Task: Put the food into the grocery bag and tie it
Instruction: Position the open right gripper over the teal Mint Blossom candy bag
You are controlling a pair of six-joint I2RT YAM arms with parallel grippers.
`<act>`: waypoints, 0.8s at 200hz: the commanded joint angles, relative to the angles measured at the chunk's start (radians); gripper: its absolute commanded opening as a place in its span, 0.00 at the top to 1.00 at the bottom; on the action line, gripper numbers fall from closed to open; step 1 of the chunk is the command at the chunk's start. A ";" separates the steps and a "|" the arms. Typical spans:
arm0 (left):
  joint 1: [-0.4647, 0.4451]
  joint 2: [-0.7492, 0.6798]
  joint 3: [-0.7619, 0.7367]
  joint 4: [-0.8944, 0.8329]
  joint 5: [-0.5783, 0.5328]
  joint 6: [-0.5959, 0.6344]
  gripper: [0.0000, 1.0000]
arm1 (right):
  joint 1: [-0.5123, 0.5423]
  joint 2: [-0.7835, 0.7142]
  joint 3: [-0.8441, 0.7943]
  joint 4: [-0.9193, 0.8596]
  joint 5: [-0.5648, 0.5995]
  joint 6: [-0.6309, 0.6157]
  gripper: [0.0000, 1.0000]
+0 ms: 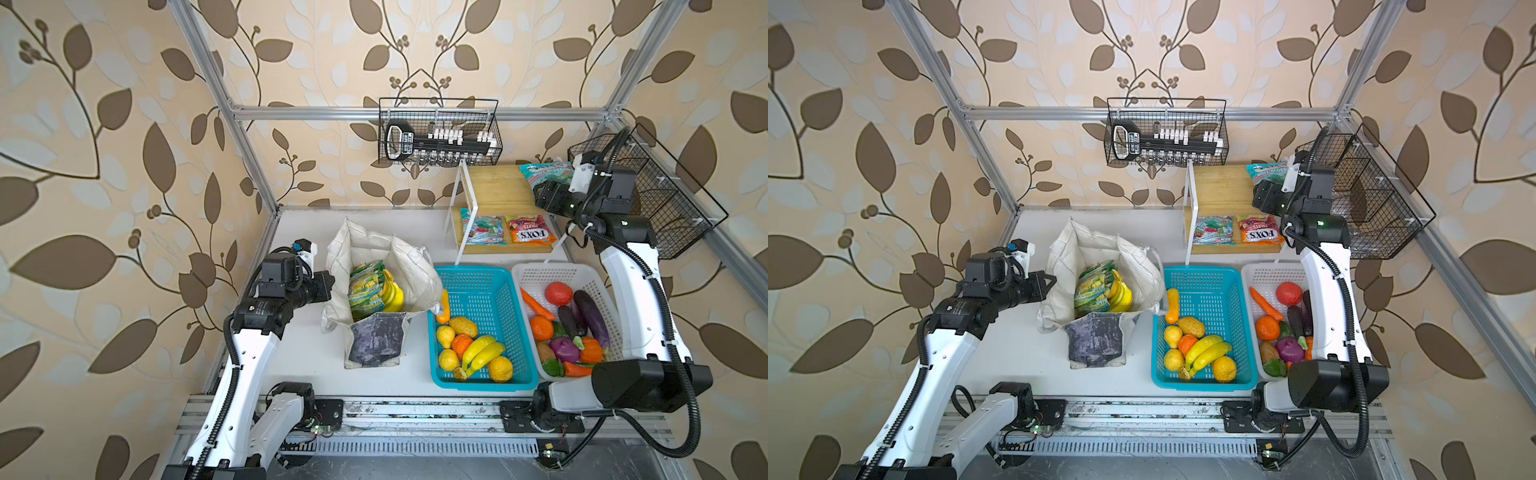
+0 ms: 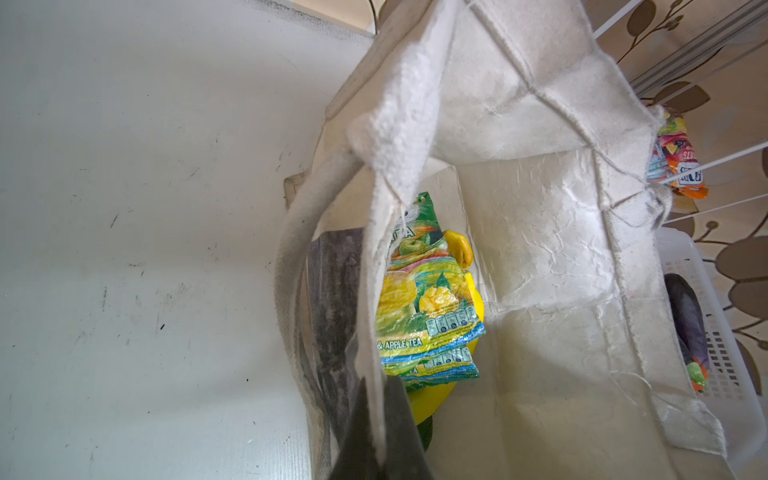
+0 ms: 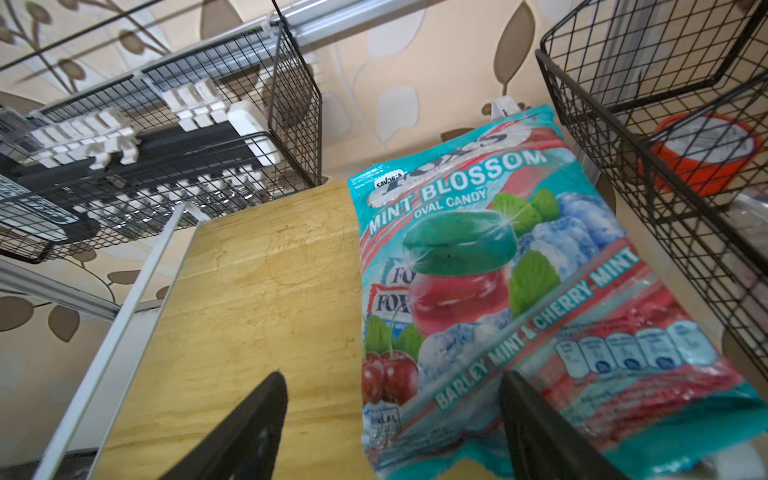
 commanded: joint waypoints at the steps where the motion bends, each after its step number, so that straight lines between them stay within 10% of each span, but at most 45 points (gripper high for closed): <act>1: 0.000 0.001 0.010 0.000 0.019 0.017 1.00 | -0.004 0.002 0.058 0.007 -0.021 -0.021 0.19; 57: 0.000 0.001 0.009 0.002 0.021 0.015 1.00 | -0.007 0.055 0.077 -0.042 0.080 -0.032 0.19; 160: -0.001 0.000 0.011 0.002 0.027 0.015 1.00 | 0.025 0.061 0.033 -0.059 -0.141 0.013 0.19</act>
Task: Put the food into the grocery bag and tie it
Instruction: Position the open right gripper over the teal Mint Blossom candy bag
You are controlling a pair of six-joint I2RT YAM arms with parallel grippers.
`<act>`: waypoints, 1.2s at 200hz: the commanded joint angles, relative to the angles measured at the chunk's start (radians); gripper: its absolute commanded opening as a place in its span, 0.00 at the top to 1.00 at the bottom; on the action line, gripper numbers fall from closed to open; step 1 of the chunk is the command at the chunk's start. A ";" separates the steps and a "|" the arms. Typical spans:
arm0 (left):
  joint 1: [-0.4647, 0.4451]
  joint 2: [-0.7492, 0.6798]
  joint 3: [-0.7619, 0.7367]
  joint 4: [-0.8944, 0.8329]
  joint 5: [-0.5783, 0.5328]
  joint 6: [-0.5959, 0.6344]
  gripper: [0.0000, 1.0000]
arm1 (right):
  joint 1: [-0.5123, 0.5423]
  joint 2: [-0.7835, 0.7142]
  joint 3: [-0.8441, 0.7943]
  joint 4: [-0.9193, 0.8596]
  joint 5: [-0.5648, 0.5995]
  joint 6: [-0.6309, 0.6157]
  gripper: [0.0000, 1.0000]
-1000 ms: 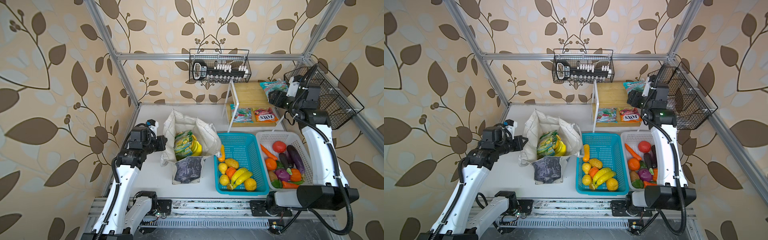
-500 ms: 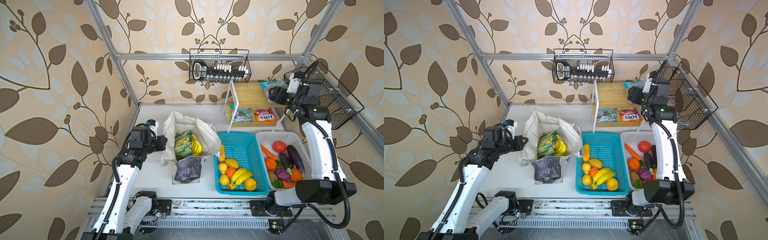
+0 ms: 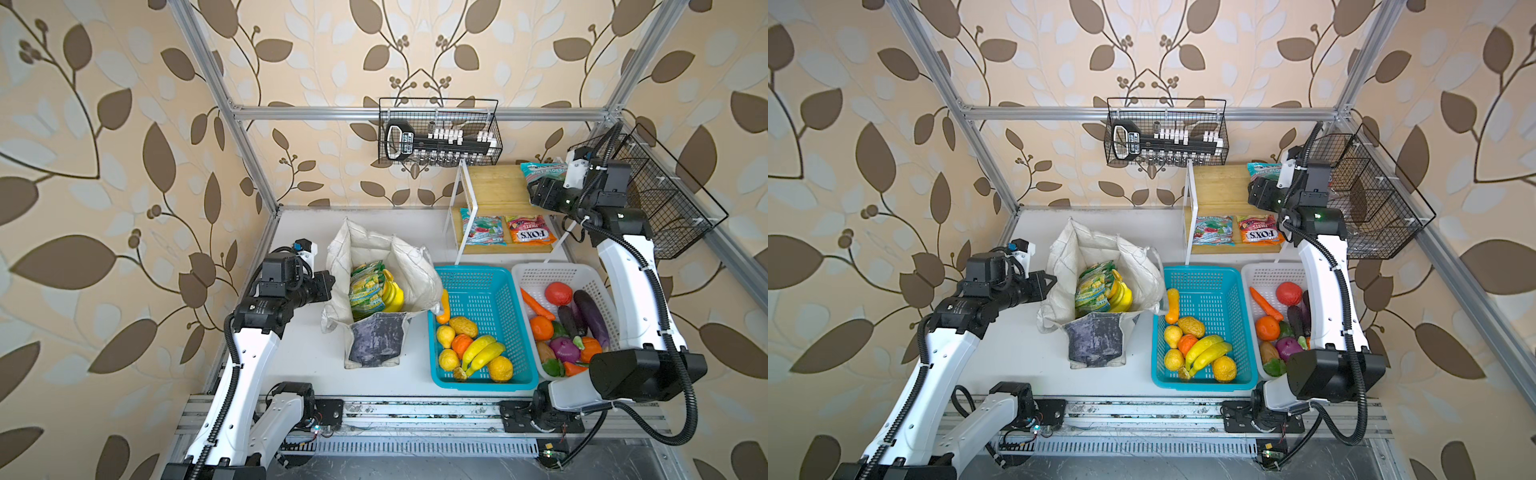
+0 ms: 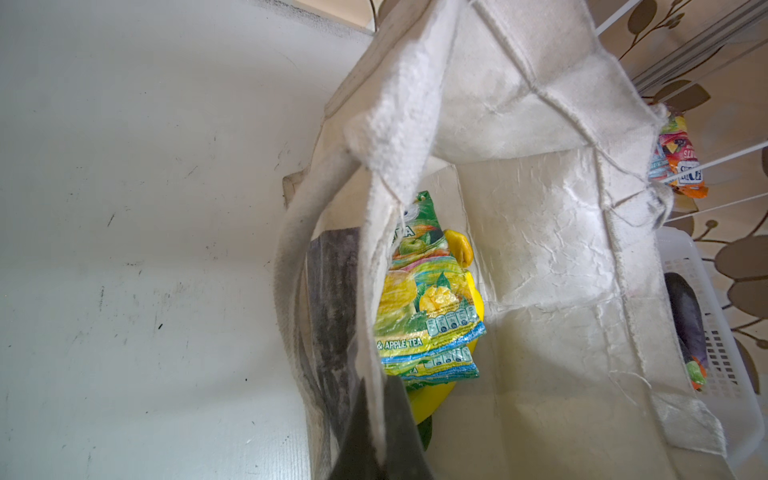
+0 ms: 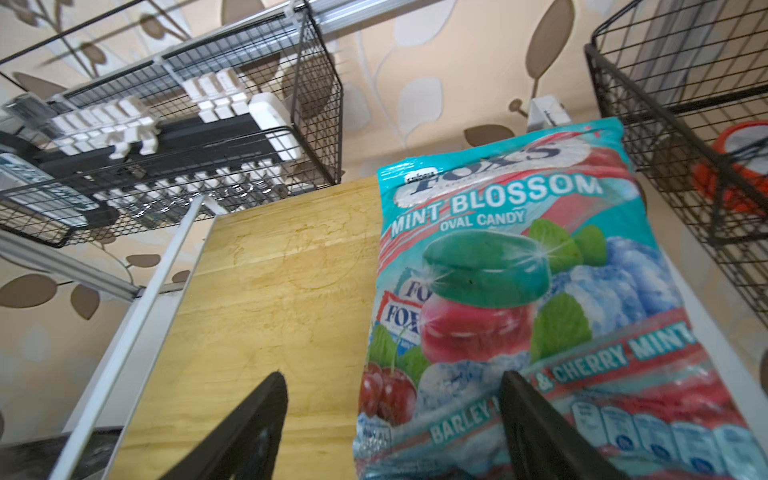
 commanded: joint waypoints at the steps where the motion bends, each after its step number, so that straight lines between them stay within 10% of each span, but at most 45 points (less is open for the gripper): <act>1: -0.001 -0.006 0.011 0.002 0.023 0.014 1.00 | 0.009 0.003 -0.023 -0.032 -0.082 0.028 0.19; 51: 0.000 -0.007 0.010 0.002 0.017 0.016 1.00 | 0.079 0.008 -0.023 0.029 -0.203 0.074 0.20; 114: -0.001 -0.010 0.011 0.002 0.017 0.016 1.00 | 0.083 -0.081 0.010 0.006 -0.049 0.080 0.00; 240: 0.000 -0.010 0.011 0.003 0.024 0.012 1.00 | -0.106 -0.215 -0.223 0.065 -0.113 0.183 0.04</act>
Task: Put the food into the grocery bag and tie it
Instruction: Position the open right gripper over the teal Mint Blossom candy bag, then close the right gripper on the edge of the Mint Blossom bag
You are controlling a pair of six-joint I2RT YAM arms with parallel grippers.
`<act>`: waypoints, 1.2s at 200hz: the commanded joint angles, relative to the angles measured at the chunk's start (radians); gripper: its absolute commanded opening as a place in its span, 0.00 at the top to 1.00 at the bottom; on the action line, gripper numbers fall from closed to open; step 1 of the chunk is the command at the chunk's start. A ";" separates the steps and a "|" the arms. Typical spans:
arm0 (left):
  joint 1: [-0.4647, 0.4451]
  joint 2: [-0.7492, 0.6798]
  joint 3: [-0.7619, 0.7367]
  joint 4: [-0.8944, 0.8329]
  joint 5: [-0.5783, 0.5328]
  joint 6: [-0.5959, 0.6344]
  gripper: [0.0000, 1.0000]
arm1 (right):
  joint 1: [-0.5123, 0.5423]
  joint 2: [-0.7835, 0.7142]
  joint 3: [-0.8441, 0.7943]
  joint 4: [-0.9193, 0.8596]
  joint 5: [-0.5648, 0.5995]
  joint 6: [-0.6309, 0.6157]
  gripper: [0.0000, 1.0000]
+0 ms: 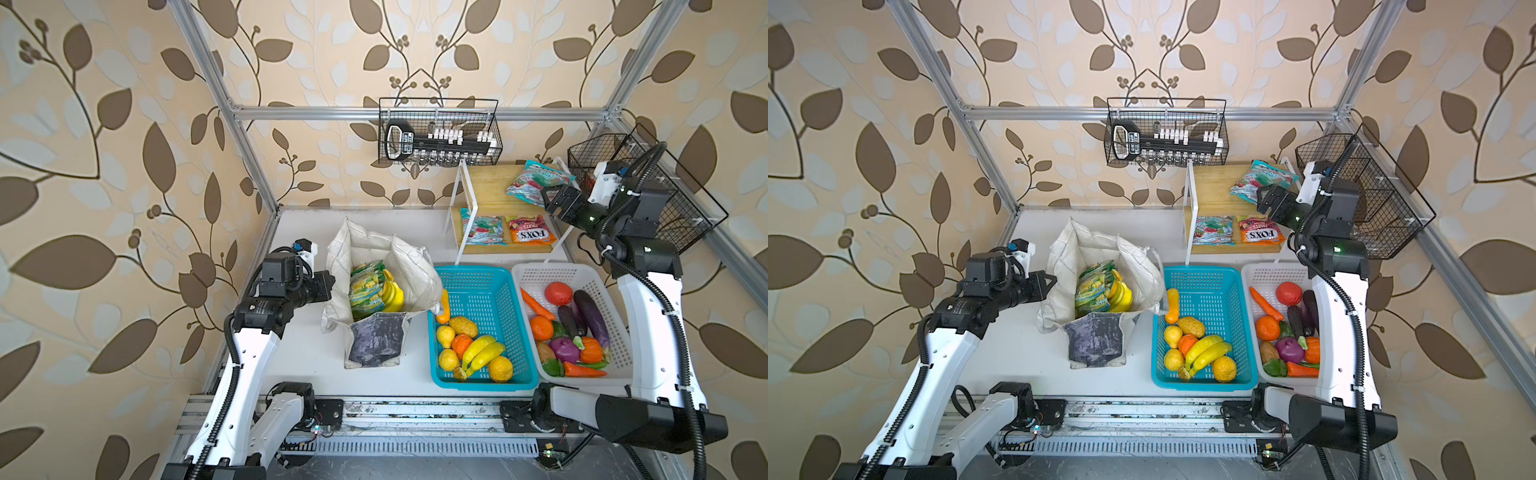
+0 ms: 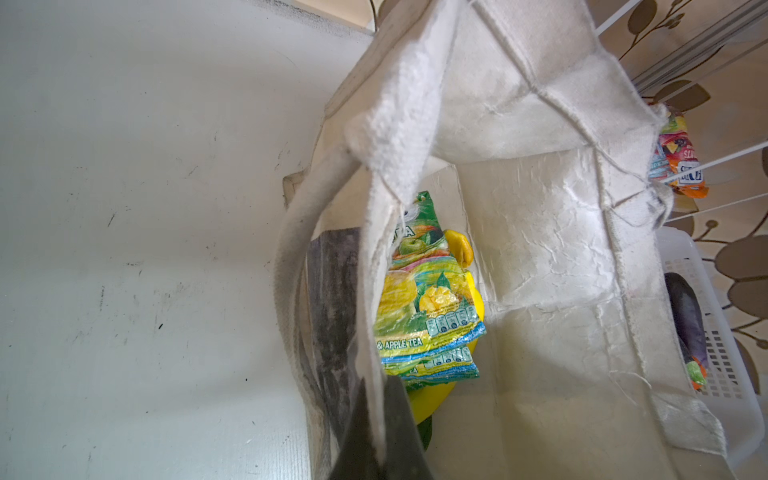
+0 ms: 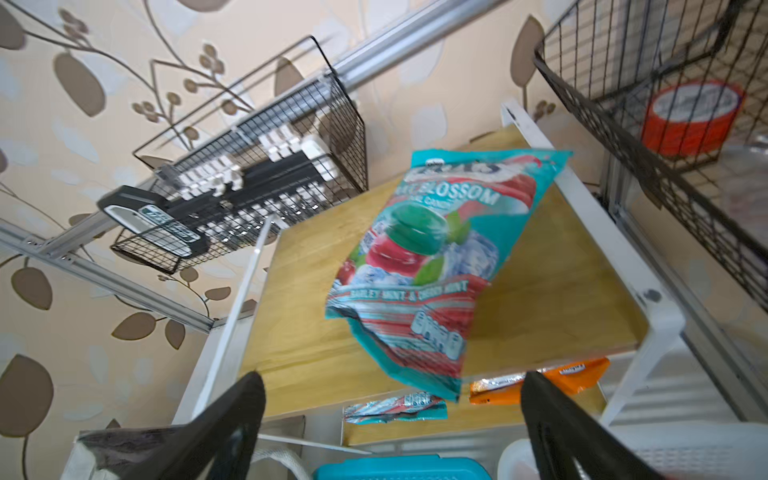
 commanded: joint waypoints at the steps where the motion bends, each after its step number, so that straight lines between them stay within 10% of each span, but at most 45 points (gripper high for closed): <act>1: 0.000 -0.010 0.009 0.003 0.025 0.012 1.00 | -0.016 0.015 -0.023 0.010 -0.029 0.015 0.04; 240: -0.001 -0.034 0.009 0.012 0.049 0.021 1.00 | -0.043 0.036 -0.057 0.161 -0.148 0.073 1.00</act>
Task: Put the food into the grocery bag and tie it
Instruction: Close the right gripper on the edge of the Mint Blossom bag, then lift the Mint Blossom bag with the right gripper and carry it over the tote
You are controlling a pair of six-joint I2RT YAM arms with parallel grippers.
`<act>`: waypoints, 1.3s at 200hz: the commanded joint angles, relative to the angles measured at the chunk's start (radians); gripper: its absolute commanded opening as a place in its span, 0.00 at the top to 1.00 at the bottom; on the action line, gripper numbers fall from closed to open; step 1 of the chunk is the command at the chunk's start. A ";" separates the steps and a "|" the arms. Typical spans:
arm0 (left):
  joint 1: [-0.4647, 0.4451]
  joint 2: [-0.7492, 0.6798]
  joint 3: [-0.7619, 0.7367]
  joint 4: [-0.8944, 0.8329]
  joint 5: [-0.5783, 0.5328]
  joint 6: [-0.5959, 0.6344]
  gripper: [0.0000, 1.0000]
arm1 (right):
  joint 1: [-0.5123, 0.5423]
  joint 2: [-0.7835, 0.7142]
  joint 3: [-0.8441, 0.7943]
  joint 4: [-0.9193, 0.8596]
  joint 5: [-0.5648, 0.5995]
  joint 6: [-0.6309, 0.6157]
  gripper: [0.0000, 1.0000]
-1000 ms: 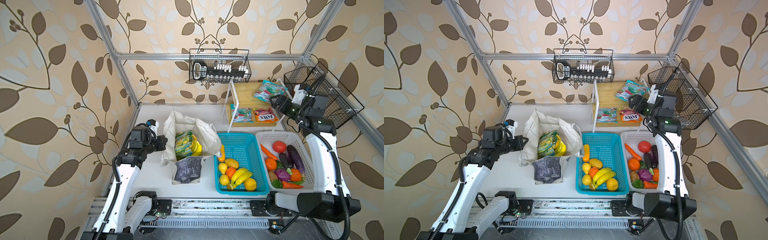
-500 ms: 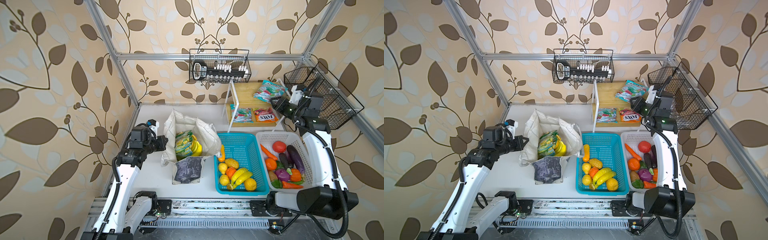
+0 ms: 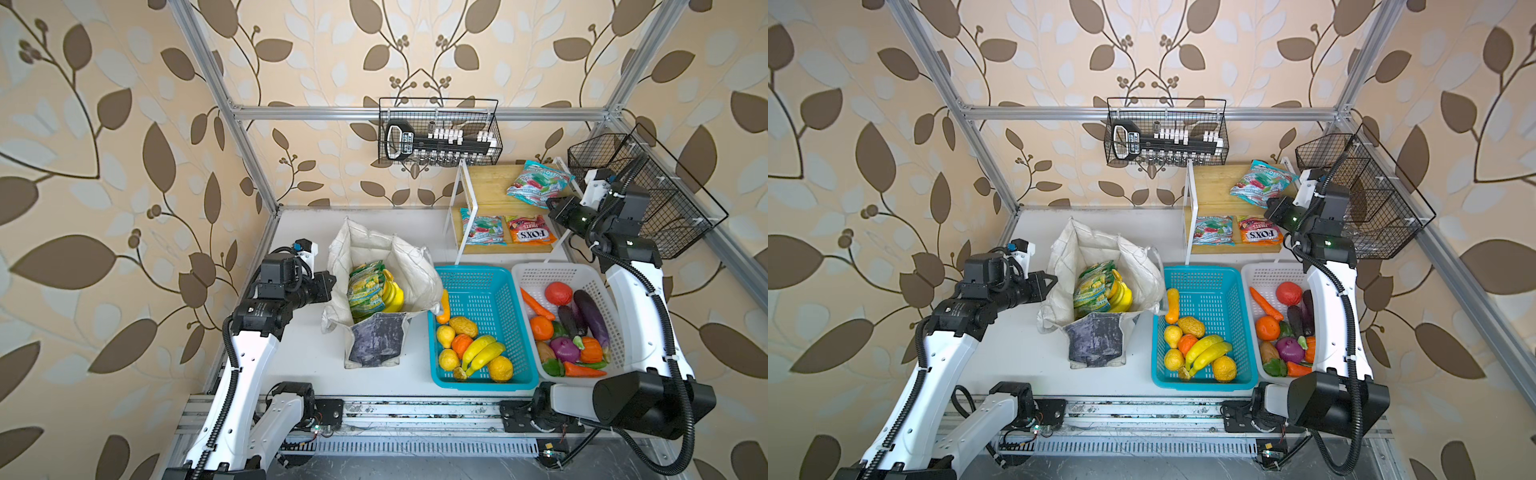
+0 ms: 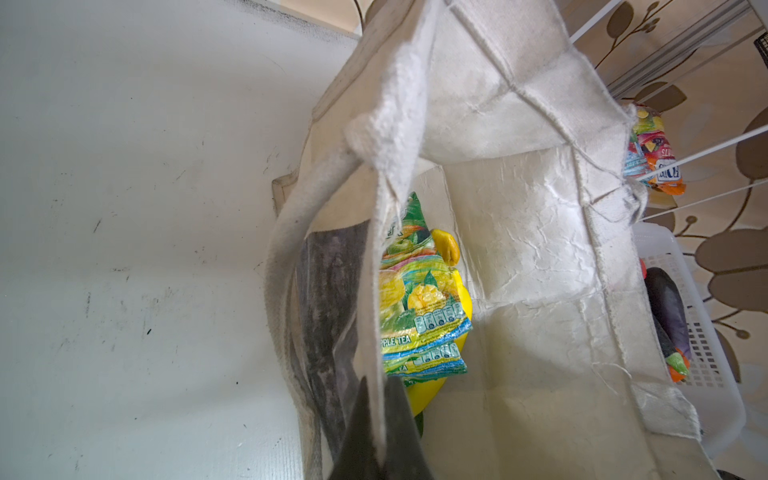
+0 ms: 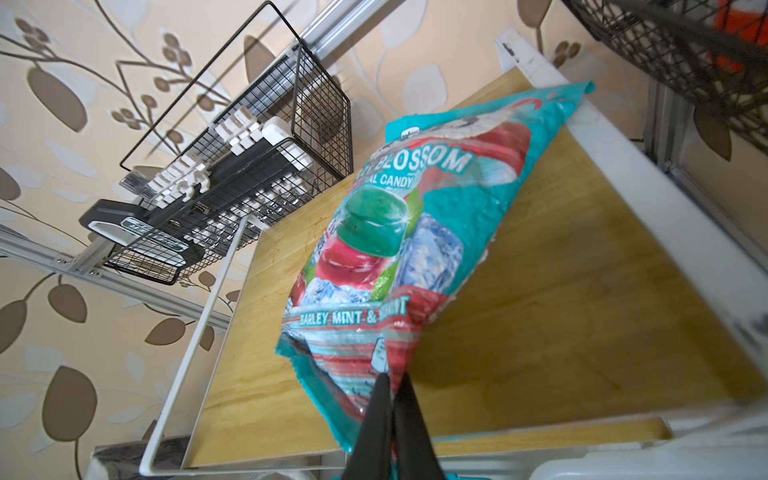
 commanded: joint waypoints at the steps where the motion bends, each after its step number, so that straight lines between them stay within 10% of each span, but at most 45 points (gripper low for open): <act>1: -0.001 -0.016 0.009 0.011 0.024 0.019 1.00 | -0.003 -0.021 0.041 0.002 -0.033 -0.005 1.00; 260: -0.001 -0.018 0.002 0.017 0.011 0.020 1.00 | 0.015 -0.186 0.160 0.097 -0.307 0.137 1.00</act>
